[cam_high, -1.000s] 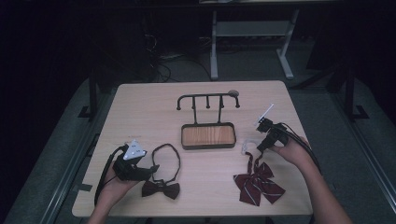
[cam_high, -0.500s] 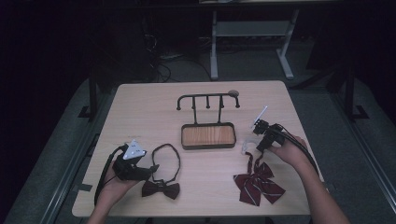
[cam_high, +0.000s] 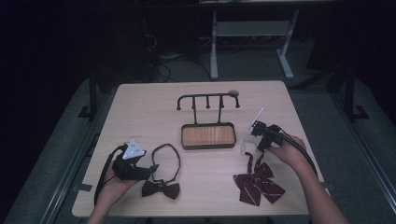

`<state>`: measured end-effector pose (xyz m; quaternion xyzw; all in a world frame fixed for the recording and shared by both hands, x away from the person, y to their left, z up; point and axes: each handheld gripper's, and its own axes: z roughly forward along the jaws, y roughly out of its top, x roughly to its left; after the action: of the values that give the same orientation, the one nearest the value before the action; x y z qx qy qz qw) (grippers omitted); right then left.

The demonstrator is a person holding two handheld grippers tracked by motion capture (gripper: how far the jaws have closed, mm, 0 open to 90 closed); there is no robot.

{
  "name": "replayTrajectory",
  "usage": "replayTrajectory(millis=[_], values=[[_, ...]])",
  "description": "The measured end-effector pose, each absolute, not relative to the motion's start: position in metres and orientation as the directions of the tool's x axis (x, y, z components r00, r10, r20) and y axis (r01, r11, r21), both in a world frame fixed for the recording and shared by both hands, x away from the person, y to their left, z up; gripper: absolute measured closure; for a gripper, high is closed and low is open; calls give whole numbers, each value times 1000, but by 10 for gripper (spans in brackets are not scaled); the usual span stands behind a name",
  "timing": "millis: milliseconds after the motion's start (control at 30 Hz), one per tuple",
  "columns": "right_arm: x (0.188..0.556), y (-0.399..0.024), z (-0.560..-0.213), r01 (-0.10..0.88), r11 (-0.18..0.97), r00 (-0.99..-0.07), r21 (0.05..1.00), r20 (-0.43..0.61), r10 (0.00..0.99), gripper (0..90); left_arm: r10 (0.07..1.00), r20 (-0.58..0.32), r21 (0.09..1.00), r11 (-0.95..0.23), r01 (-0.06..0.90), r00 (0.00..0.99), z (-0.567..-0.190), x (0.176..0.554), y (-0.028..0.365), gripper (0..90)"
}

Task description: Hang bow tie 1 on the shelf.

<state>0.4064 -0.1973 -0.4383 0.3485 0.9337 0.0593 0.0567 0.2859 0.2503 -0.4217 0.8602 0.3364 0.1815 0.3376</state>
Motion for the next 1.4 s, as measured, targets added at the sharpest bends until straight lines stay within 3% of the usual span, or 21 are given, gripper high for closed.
replayTrajectory(millis=[533,867,1400], values=[[398,-209,-415,627,743,-767,235,20,641,837,698,84,702,-547,455,711,-422,286,249,282],[391,-207,-383,583,754,-802,302,65,594,836,699,80,705,-544,455,711,-422,286,249,282],[383,-205,-354,540,767,-832,348,77,550,836,699,75,709,-539,455,711,-421,286,249,282]])
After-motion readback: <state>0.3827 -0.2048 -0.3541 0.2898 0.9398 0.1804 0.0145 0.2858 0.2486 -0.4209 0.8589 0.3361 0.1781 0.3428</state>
